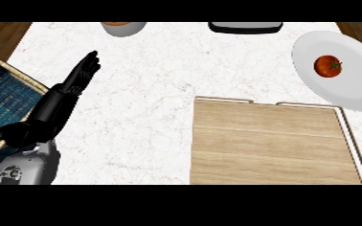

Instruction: Pick the tomato from the tray and place it in the plate

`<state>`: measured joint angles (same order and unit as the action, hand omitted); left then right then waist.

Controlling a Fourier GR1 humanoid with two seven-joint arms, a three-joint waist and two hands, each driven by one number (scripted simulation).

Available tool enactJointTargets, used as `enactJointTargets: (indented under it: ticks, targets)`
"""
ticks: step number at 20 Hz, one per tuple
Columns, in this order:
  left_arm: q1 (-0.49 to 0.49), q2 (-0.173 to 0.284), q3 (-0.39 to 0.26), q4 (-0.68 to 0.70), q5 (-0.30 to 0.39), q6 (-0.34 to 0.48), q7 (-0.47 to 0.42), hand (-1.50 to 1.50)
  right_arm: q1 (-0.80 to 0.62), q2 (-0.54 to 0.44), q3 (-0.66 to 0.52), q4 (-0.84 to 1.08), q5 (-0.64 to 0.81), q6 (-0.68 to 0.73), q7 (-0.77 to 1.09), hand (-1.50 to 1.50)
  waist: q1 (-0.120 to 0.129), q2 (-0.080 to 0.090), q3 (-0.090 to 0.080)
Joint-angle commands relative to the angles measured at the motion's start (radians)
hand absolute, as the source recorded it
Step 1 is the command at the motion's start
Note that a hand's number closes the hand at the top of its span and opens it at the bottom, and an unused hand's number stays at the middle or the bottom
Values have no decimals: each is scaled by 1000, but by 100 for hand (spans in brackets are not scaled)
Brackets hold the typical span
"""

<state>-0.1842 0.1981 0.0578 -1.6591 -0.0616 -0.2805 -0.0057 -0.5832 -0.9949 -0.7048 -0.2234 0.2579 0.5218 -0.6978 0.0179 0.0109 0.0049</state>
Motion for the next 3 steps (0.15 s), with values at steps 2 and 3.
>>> enactJointTargets:
  ticks: [2, 3]
  targets:
    - [39, -4, -16, -34, -7, -7, -10, 0, 56, -51, 8, 0, -14, 206, -107, -150, 1, -3, 1]
    - [-21, -35, -32, -12, -33, 36, 27, 0, 65, -11, 21, -19, -7, 180, -145, -150, -6, -1, 2]
